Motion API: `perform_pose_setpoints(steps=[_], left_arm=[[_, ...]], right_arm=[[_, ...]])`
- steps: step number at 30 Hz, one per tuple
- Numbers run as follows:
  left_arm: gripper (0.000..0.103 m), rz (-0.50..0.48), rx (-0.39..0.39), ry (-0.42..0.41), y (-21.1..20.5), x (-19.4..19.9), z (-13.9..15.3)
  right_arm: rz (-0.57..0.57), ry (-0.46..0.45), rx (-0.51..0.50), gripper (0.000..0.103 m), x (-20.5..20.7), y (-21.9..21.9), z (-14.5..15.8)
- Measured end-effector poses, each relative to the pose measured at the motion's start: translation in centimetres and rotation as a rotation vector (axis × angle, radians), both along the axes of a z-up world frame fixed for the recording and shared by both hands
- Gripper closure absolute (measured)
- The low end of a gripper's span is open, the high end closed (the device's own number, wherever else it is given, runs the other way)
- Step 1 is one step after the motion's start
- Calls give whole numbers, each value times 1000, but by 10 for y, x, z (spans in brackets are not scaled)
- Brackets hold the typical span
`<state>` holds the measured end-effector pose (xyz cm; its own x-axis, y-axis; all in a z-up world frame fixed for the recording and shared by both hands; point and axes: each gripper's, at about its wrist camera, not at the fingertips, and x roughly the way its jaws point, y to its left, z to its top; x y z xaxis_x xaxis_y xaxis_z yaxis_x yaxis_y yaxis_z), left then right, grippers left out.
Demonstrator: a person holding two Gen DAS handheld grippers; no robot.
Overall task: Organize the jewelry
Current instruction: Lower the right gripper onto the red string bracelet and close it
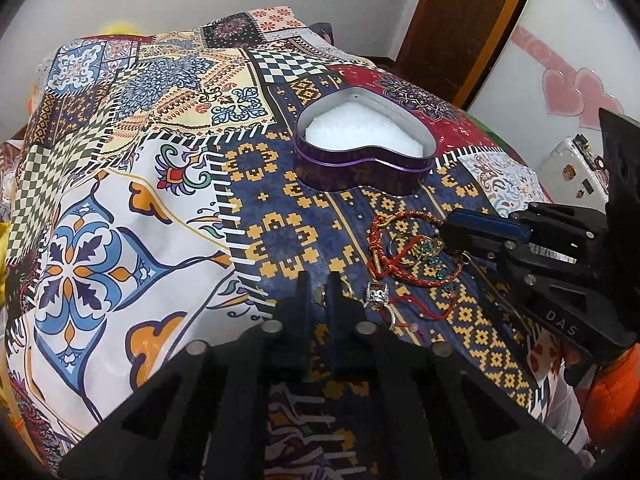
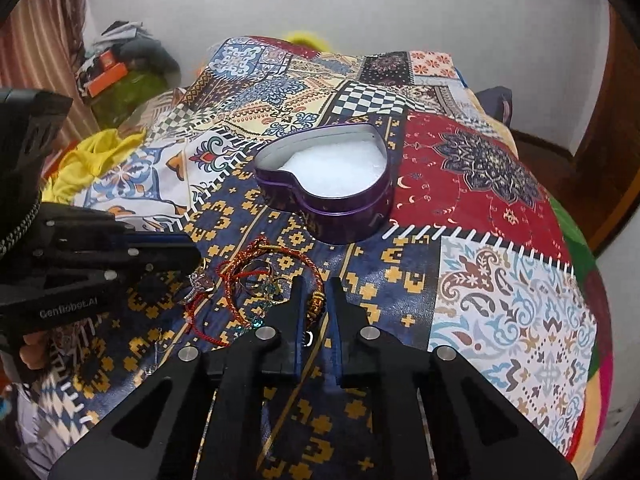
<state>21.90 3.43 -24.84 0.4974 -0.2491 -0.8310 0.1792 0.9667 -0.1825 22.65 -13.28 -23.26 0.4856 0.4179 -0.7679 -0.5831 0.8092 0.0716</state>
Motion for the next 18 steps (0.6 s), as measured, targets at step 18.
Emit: perform_pose_setpoints(steps=[18], left_arm=[[98, 62, 17, -152, 8, -27, 56]], right_arm=[[-26, -111, 55, 97, -16, -3, 50]])
